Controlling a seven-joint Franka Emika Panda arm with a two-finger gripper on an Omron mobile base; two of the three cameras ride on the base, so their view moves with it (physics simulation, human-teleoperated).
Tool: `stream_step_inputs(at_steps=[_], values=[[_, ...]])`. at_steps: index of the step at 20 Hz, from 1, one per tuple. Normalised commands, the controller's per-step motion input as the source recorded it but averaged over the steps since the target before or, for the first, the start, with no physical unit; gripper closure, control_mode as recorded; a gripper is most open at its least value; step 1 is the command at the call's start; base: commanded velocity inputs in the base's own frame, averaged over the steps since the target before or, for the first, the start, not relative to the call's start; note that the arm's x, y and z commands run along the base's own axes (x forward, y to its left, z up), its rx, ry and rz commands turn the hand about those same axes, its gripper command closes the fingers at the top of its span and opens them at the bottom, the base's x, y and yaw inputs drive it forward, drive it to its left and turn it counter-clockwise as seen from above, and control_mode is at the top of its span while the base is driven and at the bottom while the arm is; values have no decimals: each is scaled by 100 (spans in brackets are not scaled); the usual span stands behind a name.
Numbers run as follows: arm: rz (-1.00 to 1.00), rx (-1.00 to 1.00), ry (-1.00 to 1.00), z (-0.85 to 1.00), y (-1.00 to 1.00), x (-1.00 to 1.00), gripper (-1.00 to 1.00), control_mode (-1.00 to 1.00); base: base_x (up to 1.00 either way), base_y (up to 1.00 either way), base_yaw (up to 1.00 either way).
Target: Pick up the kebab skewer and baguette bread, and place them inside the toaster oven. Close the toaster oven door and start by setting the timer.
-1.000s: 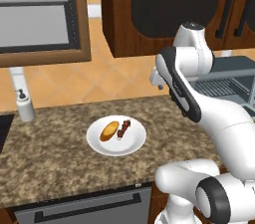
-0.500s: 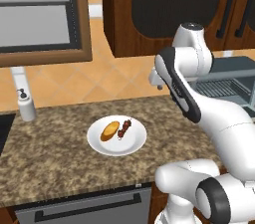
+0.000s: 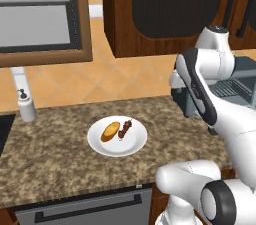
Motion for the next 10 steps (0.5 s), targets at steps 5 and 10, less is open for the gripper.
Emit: stream_step_inputs(at_steps=[5, 10], values=[[0, 4, 0, -7, -100, -12, -100, -100, 0, 0, 0], [1, 2, 0, -21, -100, -11, -100, -100, 0, 0, 0]])
